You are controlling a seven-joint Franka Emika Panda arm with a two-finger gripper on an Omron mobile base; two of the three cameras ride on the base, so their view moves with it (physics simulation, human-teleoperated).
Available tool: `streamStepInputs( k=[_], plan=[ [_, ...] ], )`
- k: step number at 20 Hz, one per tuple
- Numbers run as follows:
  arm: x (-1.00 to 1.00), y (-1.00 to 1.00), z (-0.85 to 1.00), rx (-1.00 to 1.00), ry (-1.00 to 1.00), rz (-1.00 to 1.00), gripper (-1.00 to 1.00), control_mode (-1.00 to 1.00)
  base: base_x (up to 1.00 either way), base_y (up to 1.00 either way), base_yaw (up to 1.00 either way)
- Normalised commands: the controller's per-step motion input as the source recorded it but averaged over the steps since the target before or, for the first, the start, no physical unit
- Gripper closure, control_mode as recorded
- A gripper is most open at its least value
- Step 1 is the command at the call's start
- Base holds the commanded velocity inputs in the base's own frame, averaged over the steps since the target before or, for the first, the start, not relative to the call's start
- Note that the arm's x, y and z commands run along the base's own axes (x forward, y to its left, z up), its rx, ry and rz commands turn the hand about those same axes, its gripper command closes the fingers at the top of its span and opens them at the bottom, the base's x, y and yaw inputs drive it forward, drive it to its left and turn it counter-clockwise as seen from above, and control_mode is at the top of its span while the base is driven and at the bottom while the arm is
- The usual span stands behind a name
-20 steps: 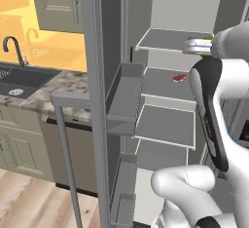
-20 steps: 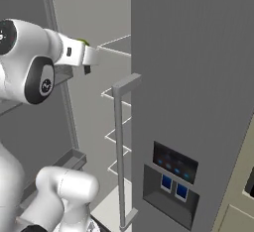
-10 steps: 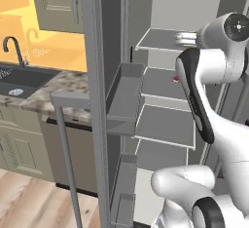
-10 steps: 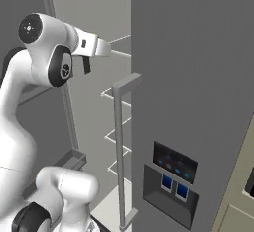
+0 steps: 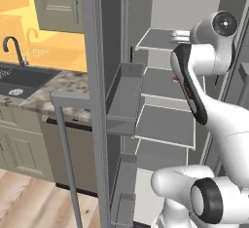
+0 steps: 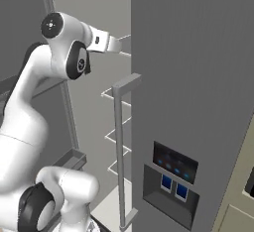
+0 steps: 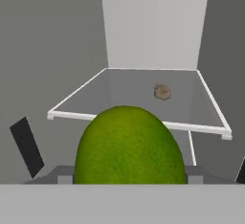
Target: Transport the fish and lime to the fridge. Place the fish on the rack containing meat and place the lime on the rack containing the vegetable, ensuring meats and vegetables are on different racks.
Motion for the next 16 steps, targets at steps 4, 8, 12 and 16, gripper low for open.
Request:
streamStepInputs(
  k=[4,8,12,16],
  plan=[
    [0.43,-0.26,-0.08,0.00,0.01,0.00,1.00,-1.00,0.00,0.00,0.00],
    [0.39,-0.30,-0.07,0.00,0.00,0.00,1.00,-1.00,0.00,0.00,0.00],
    [0.50,-0.08,-0.16,0.00,0.03,0.00,1.00,-1.00,0.00,0.00,0.00],
    [0.52,-0.01,-0.20,0.00,0.08,0.00,1.00,-1.00,0.00,0.00,0.00]
  ],
)
